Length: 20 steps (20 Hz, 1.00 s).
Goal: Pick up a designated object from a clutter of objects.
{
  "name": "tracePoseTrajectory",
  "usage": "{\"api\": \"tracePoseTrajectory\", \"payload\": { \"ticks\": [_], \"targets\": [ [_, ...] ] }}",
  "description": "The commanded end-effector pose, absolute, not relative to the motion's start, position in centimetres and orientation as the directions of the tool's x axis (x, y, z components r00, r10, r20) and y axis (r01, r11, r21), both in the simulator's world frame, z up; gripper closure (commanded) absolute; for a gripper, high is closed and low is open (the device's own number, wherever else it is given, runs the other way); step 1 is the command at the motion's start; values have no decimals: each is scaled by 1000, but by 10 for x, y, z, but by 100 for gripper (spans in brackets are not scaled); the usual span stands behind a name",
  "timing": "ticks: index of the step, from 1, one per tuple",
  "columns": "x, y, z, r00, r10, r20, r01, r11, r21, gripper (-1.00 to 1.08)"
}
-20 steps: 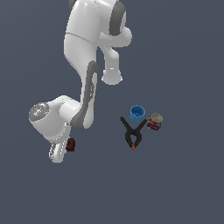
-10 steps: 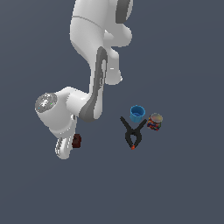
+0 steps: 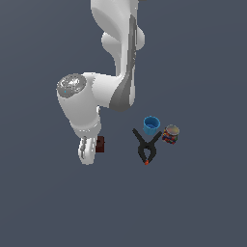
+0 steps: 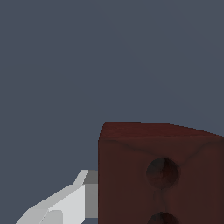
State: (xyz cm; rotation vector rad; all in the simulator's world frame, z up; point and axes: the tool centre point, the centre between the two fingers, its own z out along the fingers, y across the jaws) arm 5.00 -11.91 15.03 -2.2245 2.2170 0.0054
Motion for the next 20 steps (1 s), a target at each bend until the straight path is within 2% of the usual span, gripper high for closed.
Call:
{"api": "tracePoseTrajectory", "payload": {
  "ticks": [1, 20],
  "targets": [
    [47, -96, 174, 3, -1000, -3, -1000, -3, 0, 108],
    [28, 70, 346, 2, -1000, 3, -1000, -2, -1, 108]
  ]
}}
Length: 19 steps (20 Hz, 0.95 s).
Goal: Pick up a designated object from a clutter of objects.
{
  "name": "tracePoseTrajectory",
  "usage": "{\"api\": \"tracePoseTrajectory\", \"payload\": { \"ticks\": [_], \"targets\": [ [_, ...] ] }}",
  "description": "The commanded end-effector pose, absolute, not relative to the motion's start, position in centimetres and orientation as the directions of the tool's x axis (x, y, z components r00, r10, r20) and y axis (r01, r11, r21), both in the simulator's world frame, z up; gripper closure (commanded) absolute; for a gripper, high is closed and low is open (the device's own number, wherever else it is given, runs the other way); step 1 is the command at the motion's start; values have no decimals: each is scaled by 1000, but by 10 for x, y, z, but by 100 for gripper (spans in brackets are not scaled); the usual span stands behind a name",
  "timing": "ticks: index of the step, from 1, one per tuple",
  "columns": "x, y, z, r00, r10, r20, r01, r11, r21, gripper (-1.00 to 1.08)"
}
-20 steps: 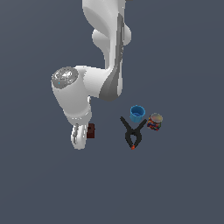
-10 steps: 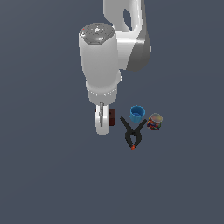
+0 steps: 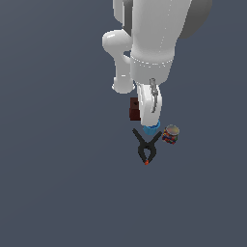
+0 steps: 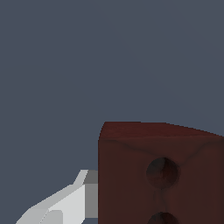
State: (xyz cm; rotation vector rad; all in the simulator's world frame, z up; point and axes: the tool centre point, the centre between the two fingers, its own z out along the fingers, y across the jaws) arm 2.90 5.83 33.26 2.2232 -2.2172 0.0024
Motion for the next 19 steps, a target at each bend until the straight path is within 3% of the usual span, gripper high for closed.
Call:
{"api": "tracePoseTrajectory", "payload": {
  "ticks": [1, 10, 19],
  "targets": [
    [27, 78, 353, 2, -1000, 2, -1000, -2, -1, 108],
    [26, 118, 393, 4, -1000, 0, -1000, -4, 0, 108],
    [27, 121, 395, 4, -1000, 0, -1000, -4, 0, 108]
  ]
}}
